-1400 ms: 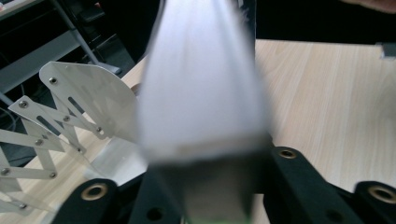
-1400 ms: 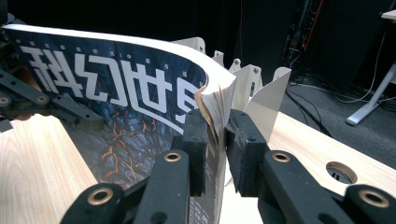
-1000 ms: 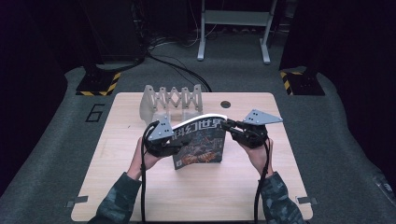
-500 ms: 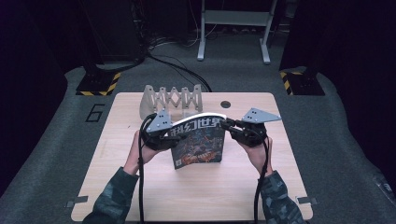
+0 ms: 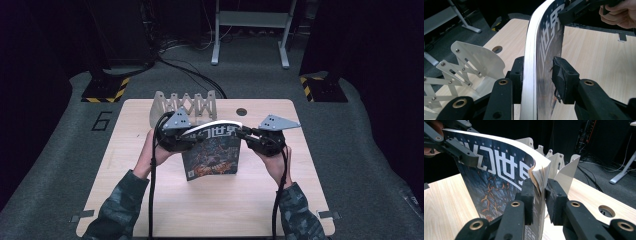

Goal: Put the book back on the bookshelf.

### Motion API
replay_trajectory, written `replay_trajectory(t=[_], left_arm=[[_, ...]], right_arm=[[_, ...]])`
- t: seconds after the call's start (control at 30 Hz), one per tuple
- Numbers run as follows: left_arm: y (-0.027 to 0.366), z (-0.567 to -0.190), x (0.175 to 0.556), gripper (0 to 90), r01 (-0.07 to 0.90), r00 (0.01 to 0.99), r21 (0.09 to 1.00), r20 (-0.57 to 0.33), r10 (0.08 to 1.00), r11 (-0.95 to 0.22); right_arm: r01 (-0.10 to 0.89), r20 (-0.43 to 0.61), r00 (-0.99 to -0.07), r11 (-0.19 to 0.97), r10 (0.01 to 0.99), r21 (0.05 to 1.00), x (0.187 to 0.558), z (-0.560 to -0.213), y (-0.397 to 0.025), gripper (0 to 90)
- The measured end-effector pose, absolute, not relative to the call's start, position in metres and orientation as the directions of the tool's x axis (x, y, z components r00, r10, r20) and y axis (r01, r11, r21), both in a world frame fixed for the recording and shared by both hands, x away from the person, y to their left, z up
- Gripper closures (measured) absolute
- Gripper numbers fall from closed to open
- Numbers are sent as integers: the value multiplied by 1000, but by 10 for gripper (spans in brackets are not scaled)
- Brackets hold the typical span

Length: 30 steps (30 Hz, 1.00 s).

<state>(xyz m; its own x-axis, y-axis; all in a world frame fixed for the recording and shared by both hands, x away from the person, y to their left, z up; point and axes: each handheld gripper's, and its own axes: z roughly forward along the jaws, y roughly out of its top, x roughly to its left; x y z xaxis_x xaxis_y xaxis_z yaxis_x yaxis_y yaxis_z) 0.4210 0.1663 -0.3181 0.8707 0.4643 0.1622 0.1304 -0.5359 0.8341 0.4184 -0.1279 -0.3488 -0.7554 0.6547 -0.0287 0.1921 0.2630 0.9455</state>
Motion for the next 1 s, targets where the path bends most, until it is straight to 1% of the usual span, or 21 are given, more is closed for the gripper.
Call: replay_trajectory(t=[0.13, 0.43, 0.47, 0.5, 0.53, 0.6, 0.67, 0.8, 0.83, 0.9, 0.97, 1.0], left_arm=[[164, -315, 424, 671, 134, 876, 831, 156, 457, -540], [152, -311, 430, 671, 135, 873, 819, 168, 458, -558], [152, -310, 431, 671, 128, 878, 810, 175, 445, -572], [152, -310, 431, 715, 121, 879, 815, 178, 443, -567], [152, -310, 431, 735, 122, 881, 815, 174, 441, -566], [151, -309, 430, 751, 111, 884, 814, 181, 430, -571], [150, -308, 428, 781, 92, 898, 805, 187, 398, -586], [149, -307, 426, 795, 80, 901, 801, 197, 388, -593], [149, -307, 426, 795, 80, 901, 801, 197, 388, -593], [149, -307, 426, 794, 71, 903, 798, 203, 378, -598], [148, -307, 426, 792, 66, 902, 797, 209, 377, -601], [148, -307, 426, 792, 63, 903, 796, 212, 375, -602]], right_arm=[[197, -27, -752, 263, 658, 944, 418, -349, -128, 765], [195, -27, -753, 263, 657, 945, 418, -349, -127, 760], [196, -26, -753, 262, 657, 945, 418, -349, -127, 759], [192, -30, -756, 266, 654, 945, 419, -349, -128, 751], [196, -26, -756, 264, 654, 944, 419, -349, -129, 746], [209, -12, -756, 258, 655, 943, 418, -349, -129, 742], [201, -15, -753, 252, 657, 947, 419, -350, -130, 715], [212, 3, -745, 233, 667, 949, 420, -352, -134, 653], [212, 3, -745, 233, 667, 949, 420, -352, -134, 653], [220, 14, -736, 219, 677, 951, 419, -353, -137, 586], [231, 14, -715, 217, 699, 948, 420, -358, -143, 546], [231, 14, -715, 217, 699, 948, 420, -358, -143, 546]])
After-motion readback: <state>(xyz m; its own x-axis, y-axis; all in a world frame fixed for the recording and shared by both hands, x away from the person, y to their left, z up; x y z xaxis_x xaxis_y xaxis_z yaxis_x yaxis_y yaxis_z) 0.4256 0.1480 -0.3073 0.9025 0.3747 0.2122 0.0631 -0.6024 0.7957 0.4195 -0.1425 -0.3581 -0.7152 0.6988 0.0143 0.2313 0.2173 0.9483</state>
